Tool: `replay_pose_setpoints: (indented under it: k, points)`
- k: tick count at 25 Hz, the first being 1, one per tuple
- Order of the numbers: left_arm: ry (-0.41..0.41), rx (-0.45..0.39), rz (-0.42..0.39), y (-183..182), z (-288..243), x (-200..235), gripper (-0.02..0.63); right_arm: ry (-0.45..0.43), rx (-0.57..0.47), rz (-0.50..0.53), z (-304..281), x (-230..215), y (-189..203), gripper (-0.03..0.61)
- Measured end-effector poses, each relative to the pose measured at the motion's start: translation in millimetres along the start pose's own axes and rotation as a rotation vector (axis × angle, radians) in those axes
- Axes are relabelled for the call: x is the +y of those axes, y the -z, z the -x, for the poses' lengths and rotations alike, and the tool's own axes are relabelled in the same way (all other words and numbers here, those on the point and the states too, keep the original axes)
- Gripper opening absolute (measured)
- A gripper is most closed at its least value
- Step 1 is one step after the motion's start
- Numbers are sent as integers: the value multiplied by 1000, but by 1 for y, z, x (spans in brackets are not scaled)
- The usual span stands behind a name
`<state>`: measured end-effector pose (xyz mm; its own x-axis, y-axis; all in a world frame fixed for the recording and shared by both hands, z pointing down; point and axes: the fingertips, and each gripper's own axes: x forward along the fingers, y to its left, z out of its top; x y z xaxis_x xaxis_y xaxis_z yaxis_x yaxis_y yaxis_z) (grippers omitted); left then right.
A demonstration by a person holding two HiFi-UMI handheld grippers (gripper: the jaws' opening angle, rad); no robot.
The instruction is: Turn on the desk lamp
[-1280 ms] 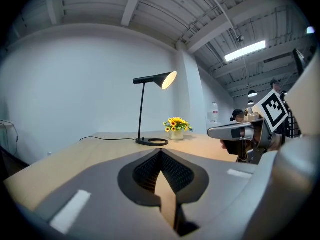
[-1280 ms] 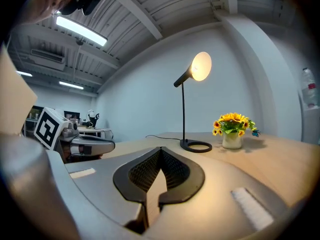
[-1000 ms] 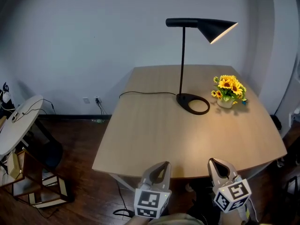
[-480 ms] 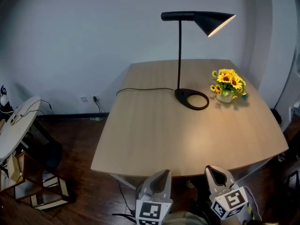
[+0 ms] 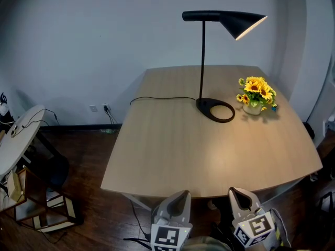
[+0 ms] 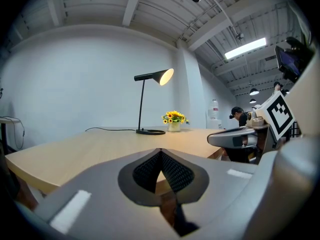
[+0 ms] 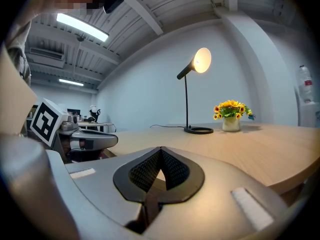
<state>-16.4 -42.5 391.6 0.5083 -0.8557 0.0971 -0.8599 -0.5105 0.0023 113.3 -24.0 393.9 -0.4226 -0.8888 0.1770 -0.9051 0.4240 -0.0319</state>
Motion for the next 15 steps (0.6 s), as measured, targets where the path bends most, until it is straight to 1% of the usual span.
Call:
replay_pose_setpoints:
  k: [15]
  points:
    - [-3, -3, 1, 2, 0, -1, 0, -3, -5, 6, 1, 1, 0, 0]
